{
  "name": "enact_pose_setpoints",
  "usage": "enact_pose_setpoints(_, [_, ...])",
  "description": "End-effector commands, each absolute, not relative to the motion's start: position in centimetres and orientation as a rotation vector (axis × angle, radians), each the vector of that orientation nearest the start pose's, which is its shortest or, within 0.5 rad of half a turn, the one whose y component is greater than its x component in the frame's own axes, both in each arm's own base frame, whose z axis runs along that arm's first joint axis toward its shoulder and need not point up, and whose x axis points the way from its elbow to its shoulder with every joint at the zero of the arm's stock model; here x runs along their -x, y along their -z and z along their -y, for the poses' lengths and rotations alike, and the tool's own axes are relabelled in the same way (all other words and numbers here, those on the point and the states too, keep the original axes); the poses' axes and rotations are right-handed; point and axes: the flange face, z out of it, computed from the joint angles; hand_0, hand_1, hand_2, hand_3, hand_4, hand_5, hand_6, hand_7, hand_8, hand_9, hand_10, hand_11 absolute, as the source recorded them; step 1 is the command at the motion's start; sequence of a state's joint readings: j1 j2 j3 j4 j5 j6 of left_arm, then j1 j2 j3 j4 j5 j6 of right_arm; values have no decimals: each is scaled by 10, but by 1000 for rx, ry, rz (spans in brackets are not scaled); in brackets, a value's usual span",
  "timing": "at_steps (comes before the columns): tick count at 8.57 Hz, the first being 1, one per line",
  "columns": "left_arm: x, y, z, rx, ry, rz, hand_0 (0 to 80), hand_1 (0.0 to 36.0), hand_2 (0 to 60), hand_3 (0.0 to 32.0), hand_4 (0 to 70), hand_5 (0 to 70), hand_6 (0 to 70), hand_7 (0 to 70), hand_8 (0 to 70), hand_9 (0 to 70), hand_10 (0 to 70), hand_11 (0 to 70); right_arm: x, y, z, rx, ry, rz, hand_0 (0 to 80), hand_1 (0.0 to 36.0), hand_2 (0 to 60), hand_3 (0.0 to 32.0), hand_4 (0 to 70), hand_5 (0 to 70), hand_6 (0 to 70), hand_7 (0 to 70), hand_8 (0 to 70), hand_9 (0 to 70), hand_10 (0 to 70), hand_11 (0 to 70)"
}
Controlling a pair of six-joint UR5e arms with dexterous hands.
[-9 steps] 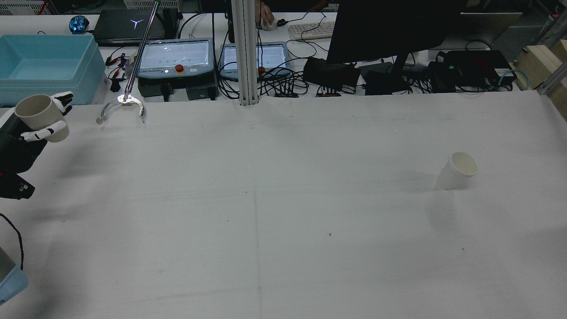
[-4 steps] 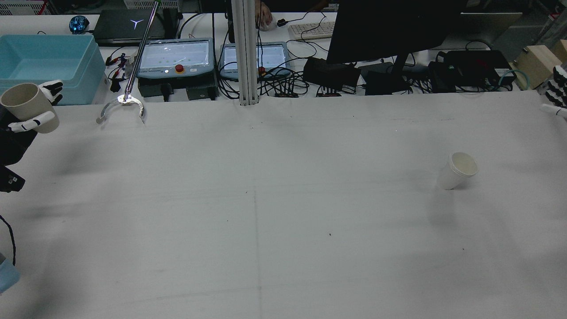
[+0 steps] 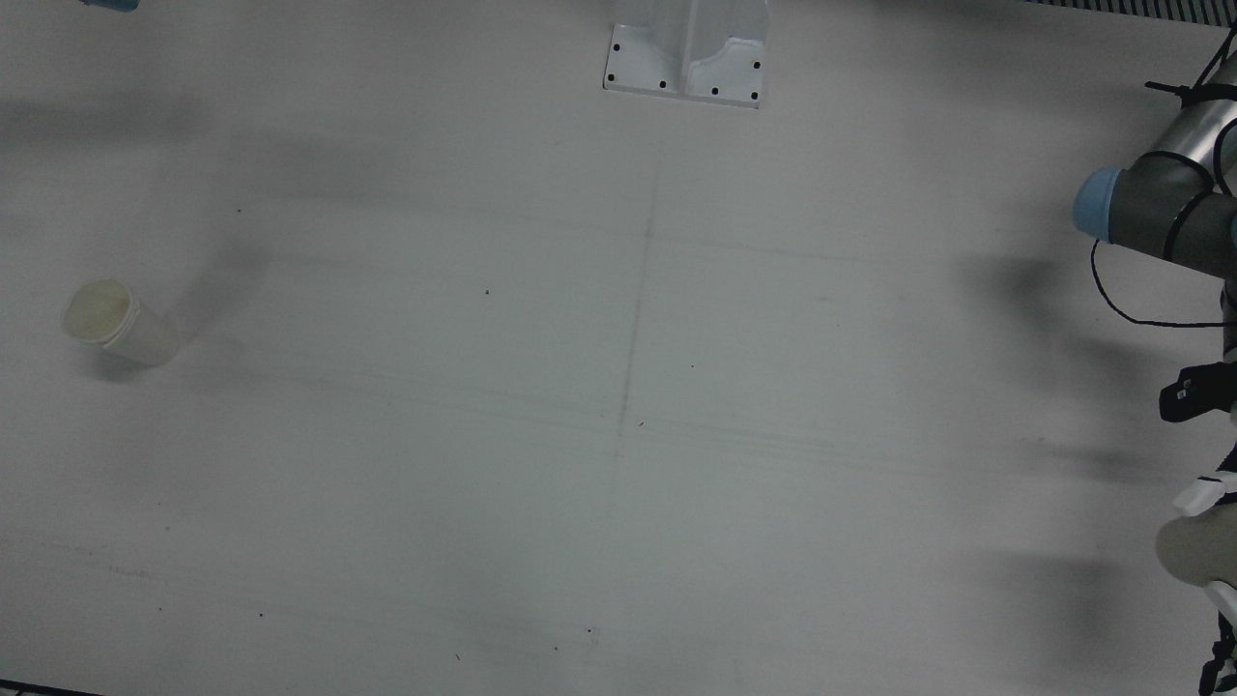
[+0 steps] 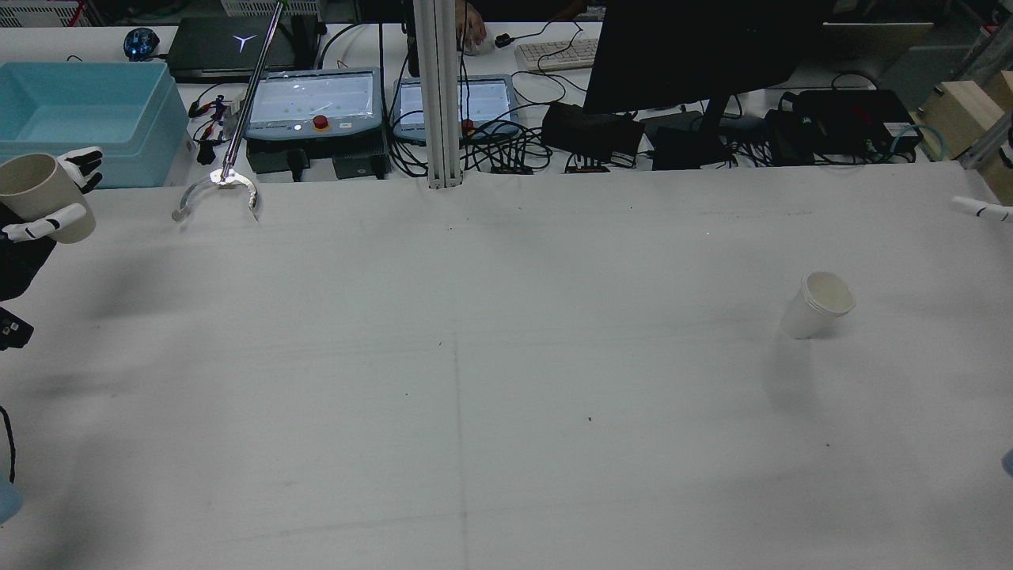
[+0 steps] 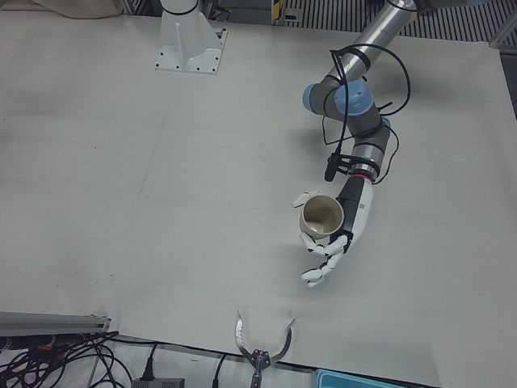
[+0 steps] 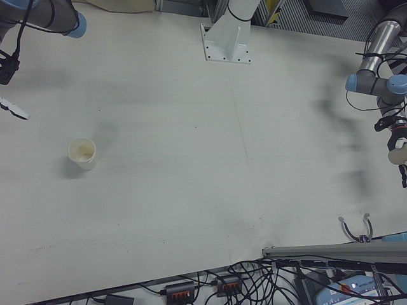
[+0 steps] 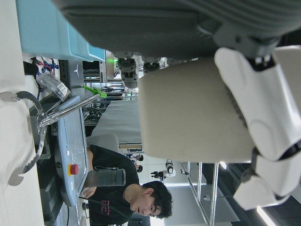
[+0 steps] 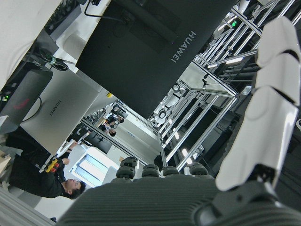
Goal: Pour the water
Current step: 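Move the right hand to the side of the white cup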
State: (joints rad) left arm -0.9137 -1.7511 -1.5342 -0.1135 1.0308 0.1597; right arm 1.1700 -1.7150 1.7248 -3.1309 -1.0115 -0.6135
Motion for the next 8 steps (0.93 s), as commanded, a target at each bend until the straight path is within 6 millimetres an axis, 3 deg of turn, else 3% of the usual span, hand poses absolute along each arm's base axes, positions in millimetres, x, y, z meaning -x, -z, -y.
enact_pose_setpoints(1, [-199,-605,559,92,1911,-2389,457,88,323,0,577,700,140,240,99,170,86,125,49,-722,476,1092,2349,-2329,466,161,133,0,0,0,0,0,11,38,50,92])
enact_pose_setpoints(2, [-197,-603,558,90,1906,-2393,456,87,323,0,578,700,142,241,99,170,86,124,79,-726,478,1030,2347,-2386,468,161,128,0,0,0,0,0,9,35,44,84])
enact_pose_setpoints(3, [-196,-603,558,90,1907,-2395,456,88,324,0,581,700,144,243,100,171,85,123,121,-729,467,886,2353,-2425,469,161,124,0,0,0,0,0,11,36,46,87])
enact_pose_setpoints(4, [-197,-603,558,90,1906,-2393,458,90,329,0,580,700,144,243,99,170,85,123,145,-735,458,723,2361,-2448,468,156,124,0,0,0,0,0,12,39,43,82])
enact_pose_setpoints(5, [-197,-602,558,92,1906,-2394,455,91,335,0,579,700,143,243,99,170,85,123,156,-740,446,578,2362,-2454,466,152,122,0,0,0,0,0,14,42,45,85])
enact_pose_setpoints(8, [-199,-603,557,91,1908,-2387,457,92,337,0,580,700,143,242,98,170,85,123,128,-762,413,484,2413,-2403,467,151,128,0,0,0,0,0,16,45,46,86])
